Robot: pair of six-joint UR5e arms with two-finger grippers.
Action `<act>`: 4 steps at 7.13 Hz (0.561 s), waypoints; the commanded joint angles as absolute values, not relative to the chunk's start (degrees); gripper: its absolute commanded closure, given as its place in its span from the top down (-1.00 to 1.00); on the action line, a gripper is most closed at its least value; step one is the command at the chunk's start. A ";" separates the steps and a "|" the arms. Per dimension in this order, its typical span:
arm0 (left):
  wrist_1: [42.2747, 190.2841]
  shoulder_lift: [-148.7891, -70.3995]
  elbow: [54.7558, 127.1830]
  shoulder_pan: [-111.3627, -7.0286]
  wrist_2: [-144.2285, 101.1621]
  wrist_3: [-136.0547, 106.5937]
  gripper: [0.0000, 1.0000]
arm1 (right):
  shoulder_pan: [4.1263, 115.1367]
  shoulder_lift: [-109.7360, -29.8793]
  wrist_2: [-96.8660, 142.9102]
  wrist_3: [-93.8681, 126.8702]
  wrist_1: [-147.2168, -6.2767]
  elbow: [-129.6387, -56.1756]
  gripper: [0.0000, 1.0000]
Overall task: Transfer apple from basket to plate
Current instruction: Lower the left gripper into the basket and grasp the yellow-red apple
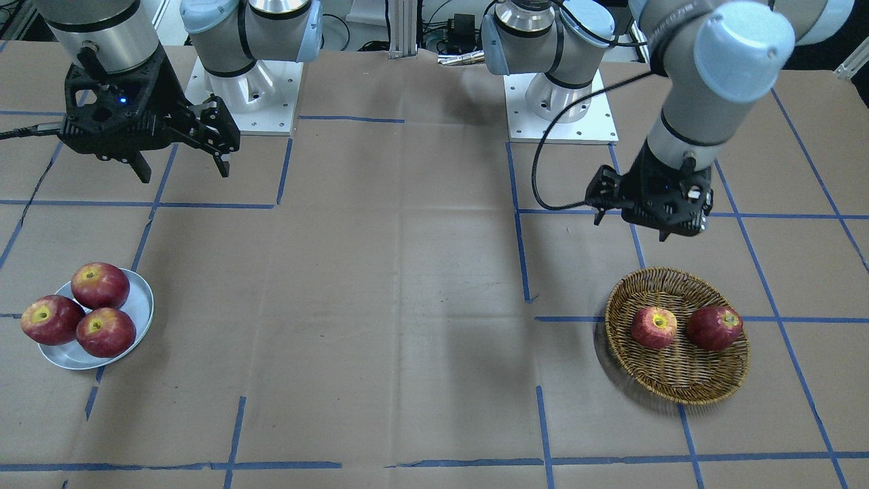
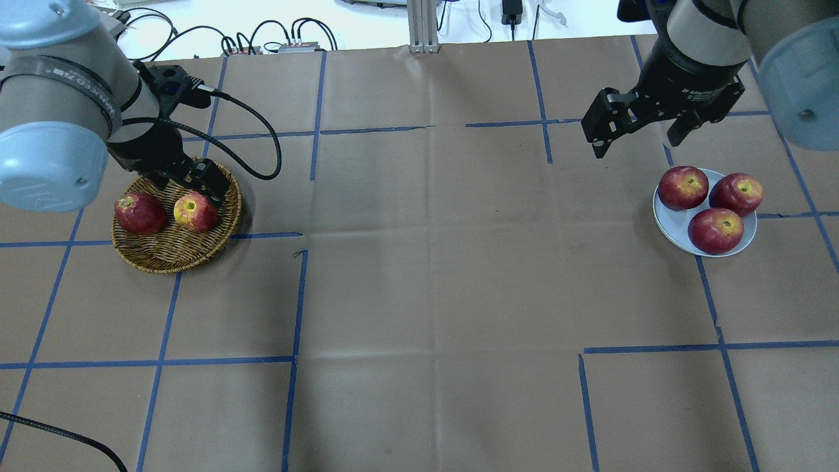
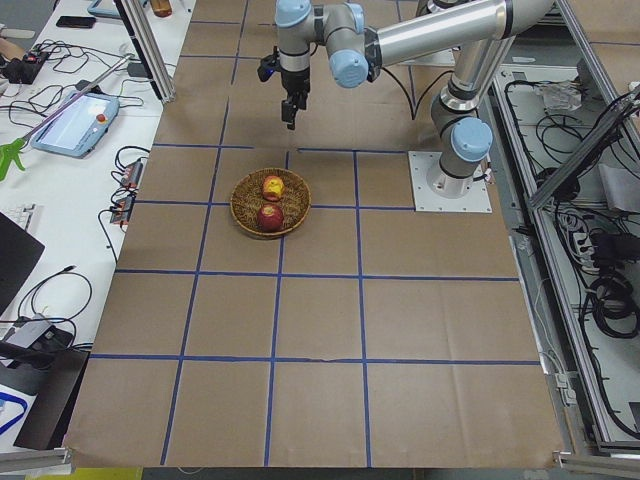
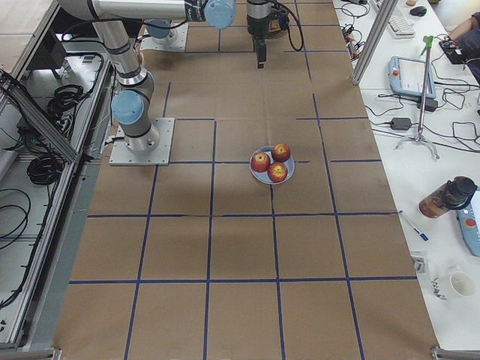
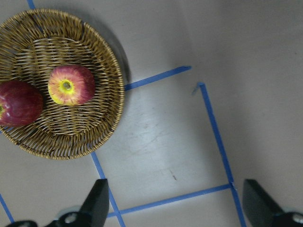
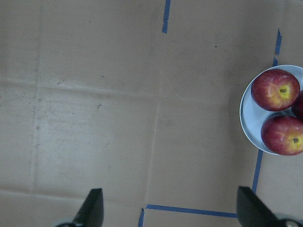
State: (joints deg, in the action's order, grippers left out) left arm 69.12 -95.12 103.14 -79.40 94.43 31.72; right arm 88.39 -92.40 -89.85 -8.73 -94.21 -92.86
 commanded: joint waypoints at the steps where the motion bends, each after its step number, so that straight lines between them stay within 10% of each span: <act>1: 58.38 -104.72 103.19 -74.56 94.31 37.00 0.98 | 88.42 -92.46 -89.74 -8.70 -94.31 -92.90 1.00; 4: 52.22 -111.35 102.84 -71.98 94.04 36.91 0.98 | 88.42 -92.55 -89.56 -8.70 -94.48 -92.99 1.00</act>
